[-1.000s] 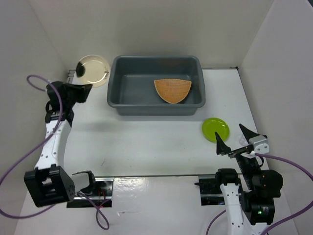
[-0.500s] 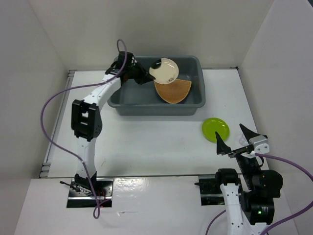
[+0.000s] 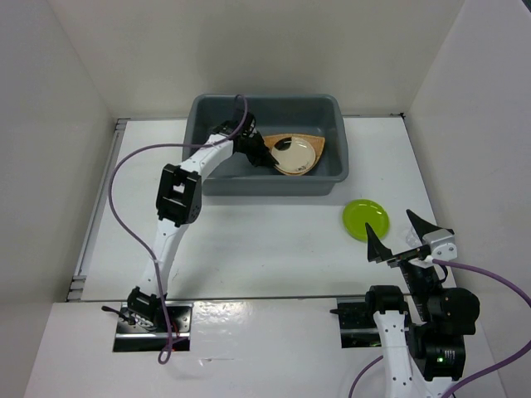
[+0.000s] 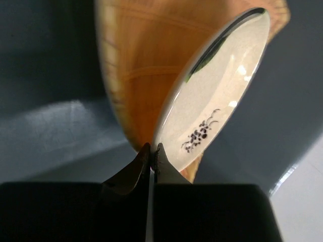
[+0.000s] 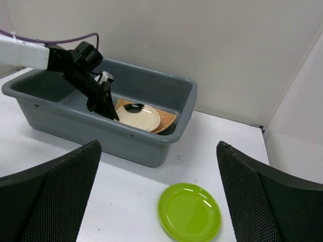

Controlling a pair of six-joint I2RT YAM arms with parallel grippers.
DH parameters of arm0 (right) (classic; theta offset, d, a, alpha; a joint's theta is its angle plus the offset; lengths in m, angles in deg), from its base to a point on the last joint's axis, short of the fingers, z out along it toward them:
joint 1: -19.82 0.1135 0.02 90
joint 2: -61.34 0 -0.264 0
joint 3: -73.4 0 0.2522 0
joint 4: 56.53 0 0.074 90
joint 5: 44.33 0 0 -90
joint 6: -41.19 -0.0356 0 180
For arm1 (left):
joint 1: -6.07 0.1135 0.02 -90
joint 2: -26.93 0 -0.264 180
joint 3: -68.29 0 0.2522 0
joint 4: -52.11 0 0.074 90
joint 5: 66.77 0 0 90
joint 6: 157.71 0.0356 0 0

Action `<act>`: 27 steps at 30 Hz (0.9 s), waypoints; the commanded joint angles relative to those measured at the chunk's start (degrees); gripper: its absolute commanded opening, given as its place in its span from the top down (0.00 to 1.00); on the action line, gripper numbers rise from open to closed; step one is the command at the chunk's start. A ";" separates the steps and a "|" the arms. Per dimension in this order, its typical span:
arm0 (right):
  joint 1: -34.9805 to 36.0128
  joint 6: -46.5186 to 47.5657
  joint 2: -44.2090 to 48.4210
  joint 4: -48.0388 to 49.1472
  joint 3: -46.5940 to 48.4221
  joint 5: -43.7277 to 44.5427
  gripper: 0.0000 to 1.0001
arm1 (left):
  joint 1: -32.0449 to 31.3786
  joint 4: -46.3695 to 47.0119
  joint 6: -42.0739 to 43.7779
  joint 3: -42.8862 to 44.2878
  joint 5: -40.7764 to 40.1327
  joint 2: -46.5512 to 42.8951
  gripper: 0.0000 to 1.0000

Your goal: Place the mixed dishes into the plastic bin

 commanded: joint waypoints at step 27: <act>-0.99 -0.44 2.87 1.98 -0.05 0.25 0.01 | -20.79 -31.97 20.82 45.67 -0.86 -0.94 0.02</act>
